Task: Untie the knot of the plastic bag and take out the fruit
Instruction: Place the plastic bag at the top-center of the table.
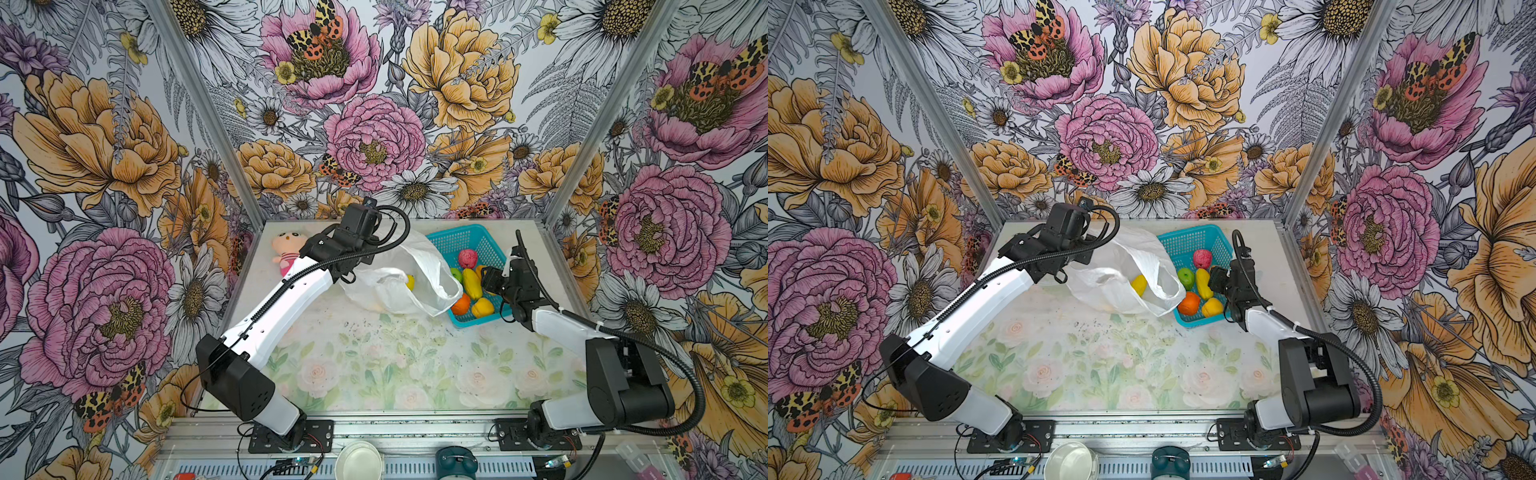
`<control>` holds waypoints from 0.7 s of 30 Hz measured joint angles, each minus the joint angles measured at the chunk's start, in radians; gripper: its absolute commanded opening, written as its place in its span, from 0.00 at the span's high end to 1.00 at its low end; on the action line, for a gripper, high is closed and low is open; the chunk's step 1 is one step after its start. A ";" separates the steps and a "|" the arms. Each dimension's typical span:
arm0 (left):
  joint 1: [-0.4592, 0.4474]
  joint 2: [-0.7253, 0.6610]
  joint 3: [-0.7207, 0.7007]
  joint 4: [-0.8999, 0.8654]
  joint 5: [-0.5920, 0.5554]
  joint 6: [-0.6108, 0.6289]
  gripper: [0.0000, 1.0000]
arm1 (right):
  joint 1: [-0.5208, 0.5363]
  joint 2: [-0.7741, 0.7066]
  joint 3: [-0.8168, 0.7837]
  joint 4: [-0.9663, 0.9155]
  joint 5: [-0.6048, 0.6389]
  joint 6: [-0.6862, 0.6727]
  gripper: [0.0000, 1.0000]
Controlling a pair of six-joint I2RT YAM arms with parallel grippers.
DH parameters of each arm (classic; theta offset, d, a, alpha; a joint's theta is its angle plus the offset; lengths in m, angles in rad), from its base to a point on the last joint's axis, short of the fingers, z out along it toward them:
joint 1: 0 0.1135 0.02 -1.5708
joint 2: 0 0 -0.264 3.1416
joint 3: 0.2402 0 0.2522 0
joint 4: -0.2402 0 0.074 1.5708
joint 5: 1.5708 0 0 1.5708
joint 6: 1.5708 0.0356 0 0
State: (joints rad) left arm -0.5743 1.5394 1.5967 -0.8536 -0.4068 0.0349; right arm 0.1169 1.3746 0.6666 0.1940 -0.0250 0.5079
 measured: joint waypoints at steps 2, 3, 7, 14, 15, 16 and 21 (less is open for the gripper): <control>-0.020 0.004 -0.014 0.001 0.031 0.010 1.00 | 0.011 -0.097 -0.033 0.014 -0.010 -0.005 0.41; -0.030 0.006 -0.018 0.002 0.043 0.016 1.00 | 0.022 -0.144 -0.050 0.024 -0.015 -0.010 0.44; -0.068 0.019 -0.031 0.004 0.111 0.025 1.00 | 0.157 -0.400 -0.130 0.072 -0.055 -0.073 0.56; -0.071 0.026 -0.040 0.005 0.132 0.025 1.00 | 0.463 -0.769 -0.171 0.089 -0.149 -0.272 0.66; -0.071 0.026 -0.040 0.004 0.132 0.025 1.00 | 0.504 -0.790 -0.171 0.089 -0.158 -0.302 0.66; -0.071 0.026 -0.040 0.004 0.134 0.025 1.00 | 0.537 -0.793 -0.171 0.092 -0.168 -0.329 0.66; -0.061 0.022 -0.040 0.004 0.138 0.024 1.00 | 0.658 -0.585 -0.122 0.087 -0.181 -0.451 0.68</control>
State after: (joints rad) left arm -0.6353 1.5612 1.5570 -0.8494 -0.2691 0.0593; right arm 0.7746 0.7895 0.5446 0.2813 -0.2062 0.0566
